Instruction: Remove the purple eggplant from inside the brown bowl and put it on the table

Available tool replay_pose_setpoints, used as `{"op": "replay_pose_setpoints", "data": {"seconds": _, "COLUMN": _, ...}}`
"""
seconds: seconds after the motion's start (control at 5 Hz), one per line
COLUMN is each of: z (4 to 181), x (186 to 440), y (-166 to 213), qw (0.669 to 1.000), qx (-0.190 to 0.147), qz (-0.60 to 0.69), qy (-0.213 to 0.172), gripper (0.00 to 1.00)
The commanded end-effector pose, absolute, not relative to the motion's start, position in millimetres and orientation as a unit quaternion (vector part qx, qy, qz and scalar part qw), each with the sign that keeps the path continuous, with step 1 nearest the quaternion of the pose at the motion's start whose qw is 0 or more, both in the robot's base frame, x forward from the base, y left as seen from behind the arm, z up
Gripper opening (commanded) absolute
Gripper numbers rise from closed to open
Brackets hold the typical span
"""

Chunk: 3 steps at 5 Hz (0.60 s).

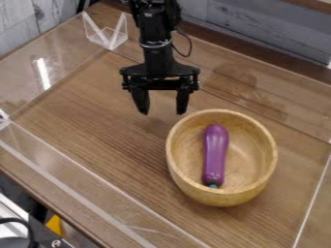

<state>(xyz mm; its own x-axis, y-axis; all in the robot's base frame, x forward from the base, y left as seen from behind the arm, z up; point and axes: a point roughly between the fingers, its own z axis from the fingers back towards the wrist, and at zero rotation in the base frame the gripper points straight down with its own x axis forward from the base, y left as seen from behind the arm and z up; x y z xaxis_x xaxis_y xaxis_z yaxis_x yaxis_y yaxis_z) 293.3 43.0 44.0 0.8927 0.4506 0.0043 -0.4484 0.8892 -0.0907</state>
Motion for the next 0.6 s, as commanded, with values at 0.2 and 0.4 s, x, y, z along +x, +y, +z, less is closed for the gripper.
{"op": "replay_pose_setpoints", "data": {"seconds": 0.2, "z": 55.5, "x": 301.8, "y": 48.0, "qw": 0.968, "qx": -0.046, "qz": 0.243, "qy": -0.046, "gripper": 1.0}}
{"op": "replay_pose_setpoints", "data": {"seconds": 0.4, "z": 55.8, "x": 301.8, "y": 35.1, "qw": 0.969, "qx": -0.046, "qz": 0.238, "qy": -0.041, "gripper": 1.0}}
